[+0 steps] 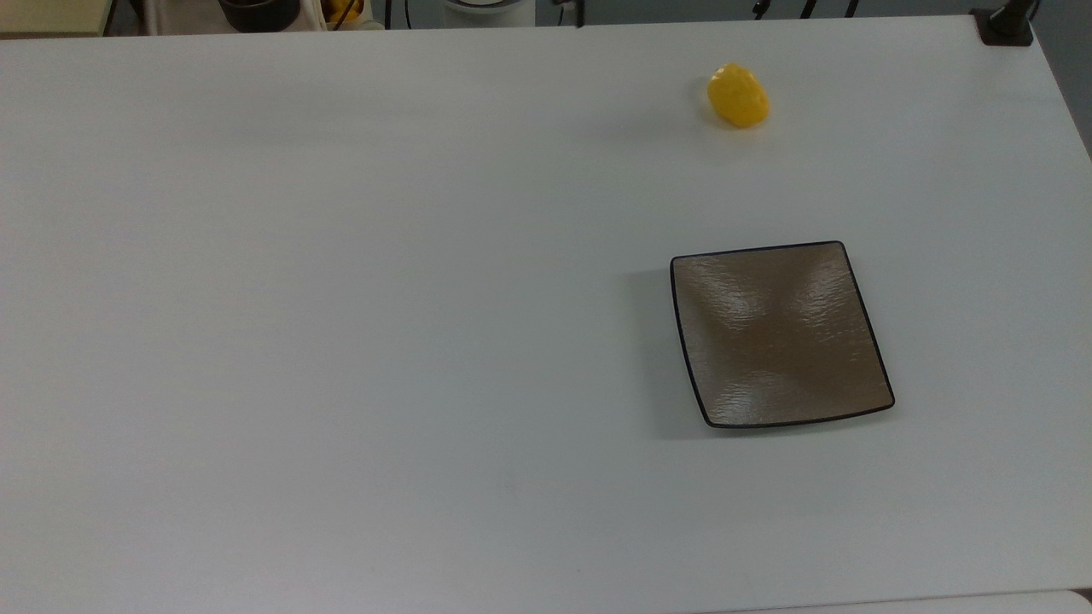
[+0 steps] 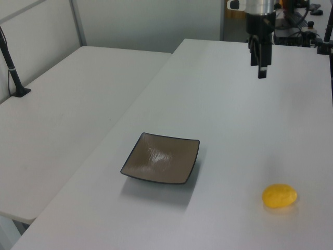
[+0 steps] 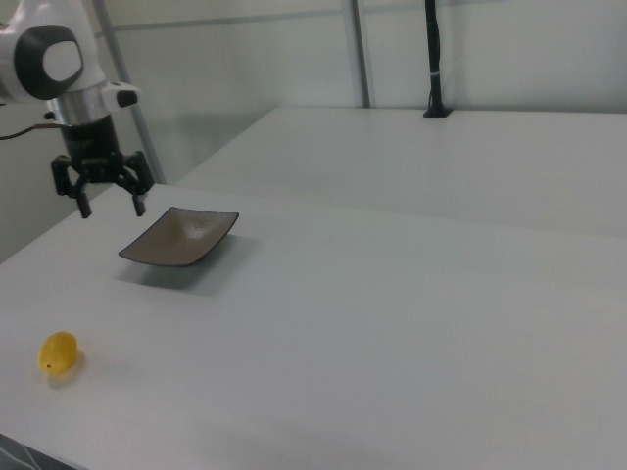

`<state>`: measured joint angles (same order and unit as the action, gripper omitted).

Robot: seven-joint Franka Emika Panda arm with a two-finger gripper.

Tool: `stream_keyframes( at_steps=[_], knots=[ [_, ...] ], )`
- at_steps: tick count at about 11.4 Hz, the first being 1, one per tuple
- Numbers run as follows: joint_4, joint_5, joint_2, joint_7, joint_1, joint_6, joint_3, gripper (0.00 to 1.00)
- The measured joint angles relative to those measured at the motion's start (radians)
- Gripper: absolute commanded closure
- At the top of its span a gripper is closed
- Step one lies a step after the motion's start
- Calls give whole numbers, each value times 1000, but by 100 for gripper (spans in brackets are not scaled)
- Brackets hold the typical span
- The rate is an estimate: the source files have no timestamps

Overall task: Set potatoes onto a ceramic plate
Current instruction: 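Move the open gripper from above the plate toward the yellow potato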

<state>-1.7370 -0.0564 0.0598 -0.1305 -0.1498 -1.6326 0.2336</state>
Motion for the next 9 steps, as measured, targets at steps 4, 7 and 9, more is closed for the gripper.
stream_keyframes(
  at_steps=[4, 7, 9],
  knots=[
    [-63, -21, 36, 100, -27, 20, 148, 0],
    [-118, -107, 37, 121, -74, 20, 157, 0],
    [-161, -120, 37, 121, -107, 14, 158, 0]
  ],
)
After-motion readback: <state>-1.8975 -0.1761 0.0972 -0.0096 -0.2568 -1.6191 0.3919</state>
